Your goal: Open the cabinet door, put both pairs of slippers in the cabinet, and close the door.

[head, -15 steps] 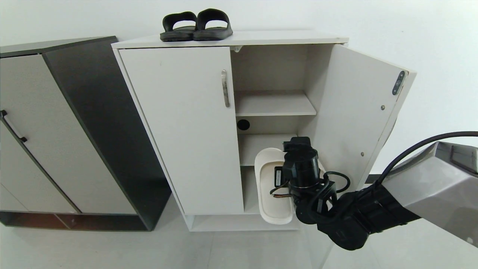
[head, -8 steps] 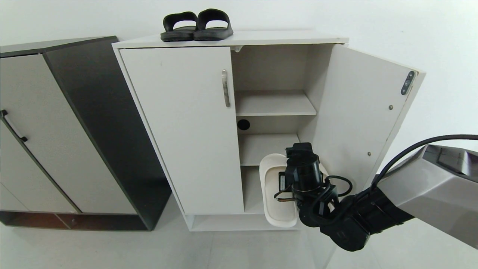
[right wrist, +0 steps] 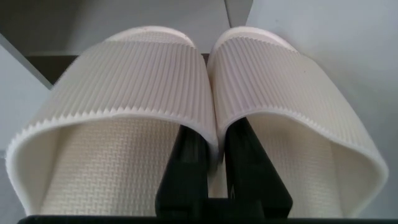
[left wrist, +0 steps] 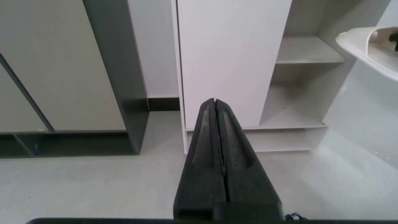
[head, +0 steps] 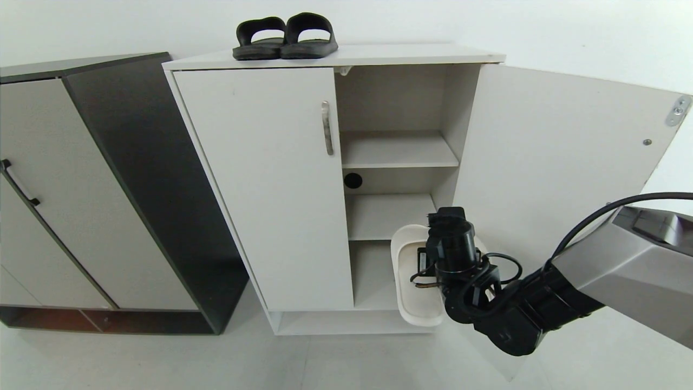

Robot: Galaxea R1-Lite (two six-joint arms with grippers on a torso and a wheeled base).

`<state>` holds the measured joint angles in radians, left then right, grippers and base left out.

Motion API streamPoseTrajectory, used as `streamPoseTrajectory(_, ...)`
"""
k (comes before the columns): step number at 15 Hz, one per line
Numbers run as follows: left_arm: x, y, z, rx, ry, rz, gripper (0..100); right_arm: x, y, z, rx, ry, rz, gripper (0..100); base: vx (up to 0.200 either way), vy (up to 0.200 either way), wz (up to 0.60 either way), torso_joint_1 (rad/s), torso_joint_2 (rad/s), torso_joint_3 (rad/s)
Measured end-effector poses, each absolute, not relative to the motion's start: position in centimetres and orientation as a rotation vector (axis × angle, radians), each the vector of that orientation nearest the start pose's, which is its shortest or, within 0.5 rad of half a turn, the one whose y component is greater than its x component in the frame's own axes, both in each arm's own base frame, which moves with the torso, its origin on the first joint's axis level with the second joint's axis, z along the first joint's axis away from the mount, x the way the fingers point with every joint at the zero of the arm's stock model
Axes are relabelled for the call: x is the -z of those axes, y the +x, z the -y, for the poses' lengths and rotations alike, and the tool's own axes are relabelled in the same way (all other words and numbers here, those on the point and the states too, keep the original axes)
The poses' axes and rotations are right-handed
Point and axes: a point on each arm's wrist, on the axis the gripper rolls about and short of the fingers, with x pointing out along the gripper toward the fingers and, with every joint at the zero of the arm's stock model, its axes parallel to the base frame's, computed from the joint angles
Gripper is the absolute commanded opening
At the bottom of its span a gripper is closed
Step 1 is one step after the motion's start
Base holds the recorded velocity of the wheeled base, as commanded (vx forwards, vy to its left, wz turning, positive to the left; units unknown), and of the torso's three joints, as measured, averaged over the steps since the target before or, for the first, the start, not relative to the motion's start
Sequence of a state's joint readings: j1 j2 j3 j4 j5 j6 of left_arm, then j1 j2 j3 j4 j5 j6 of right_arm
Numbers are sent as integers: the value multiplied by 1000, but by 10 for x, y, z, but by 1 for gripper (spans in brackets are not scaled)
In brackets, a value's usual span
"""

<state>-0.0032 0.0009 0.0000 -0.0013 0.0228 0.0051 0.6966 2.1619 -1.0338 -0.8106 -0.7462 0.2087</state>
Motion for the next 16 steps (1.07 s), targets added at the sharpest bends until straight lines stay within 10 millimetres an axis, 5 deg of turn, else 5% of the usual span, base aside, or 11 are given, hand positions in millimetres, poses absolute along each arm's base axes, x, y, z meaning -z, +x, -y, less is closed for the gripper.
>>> streamPoseTrajectory(7, -76, -23, -1, -20, 6, 0, 0, -96, 317, -248, 64, 5, -223, 0, 0, 0, 0, 0, 0, 0)
streamPoseTrajectory(11, -76, -23, -1, -21, 8, 0, 0, -101, 300, -276, -64, 9, -195, 0, 0, 0, 0, 0, 0, 0)
streamPoseTrajectory(16, -76, -23, -1, -23, 11, 0, 0, -86, 310, -291, -72, 15, -187, 0, 0, 0, 0, 0, 0, 0)
